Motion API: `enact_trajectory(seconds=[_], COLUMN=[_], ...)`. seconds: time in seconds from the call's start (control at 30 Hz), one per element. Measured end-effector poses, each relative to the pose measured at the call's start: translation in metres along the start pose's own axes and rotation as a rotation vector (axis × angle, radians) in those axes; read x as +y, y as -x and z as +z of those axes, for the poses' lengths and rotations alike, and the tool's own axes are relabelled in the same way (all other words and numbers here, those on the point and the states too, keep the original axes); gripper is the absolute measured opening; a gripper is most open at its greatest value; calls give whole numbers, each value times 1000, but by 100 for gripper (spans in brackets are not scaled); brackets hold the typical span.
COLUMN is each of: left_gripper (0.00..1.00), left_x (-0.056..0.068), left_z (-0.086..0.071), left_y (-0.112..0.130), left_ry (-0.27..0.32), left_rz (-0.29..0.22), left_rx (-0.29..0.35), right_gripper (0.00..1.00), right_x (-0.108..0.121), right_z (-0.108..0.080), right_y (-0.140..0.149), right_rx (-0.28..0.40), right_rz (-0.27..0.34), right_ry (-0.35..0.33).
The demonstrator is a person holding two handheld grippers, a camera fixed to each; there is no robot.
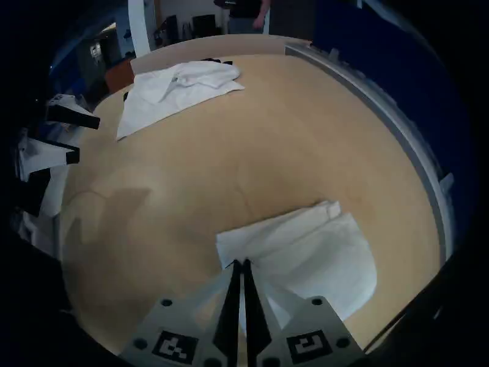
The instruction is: Fold towel
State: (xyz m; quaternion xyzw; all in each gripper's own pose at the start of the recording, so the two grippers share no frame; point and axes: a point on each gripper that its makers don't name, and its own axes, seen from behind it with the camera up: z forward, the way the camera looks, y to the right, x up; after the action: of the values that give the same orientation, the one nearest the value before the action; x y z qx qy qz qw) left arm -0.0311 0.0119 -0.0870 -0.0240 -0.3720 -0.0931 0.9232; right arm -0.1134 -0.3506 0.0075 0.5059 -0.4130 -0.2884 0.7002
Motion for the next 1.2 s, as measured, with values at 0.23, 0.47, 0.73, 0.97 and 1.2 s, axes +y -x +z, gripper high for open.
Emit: enact_trajectory(seconds=[0.23,0.47,0.73,0.97,1.2], left_gripper=[89,89,89,89,89], left_x=[-2,0,1,2,5], left_z=[1,3,5,5,7], left_y=[0,-1,-2,-5,-5], left_ry=[2,6,10,14,20], left_rz=[0,9,15,20,28], left_rx=[0,-3,-6,-6,-9], right_gripper=[5,43,66,97,99], right_x=[2,5,11,17,27], right_z=[-5,-17,-33,-44,-56], right_y=[-2,-8,-4,13,30], right_rx=[14,51,86,110,145], right_rz=[22,41,77,163,293], right_ry=[5,19,56,119,203])
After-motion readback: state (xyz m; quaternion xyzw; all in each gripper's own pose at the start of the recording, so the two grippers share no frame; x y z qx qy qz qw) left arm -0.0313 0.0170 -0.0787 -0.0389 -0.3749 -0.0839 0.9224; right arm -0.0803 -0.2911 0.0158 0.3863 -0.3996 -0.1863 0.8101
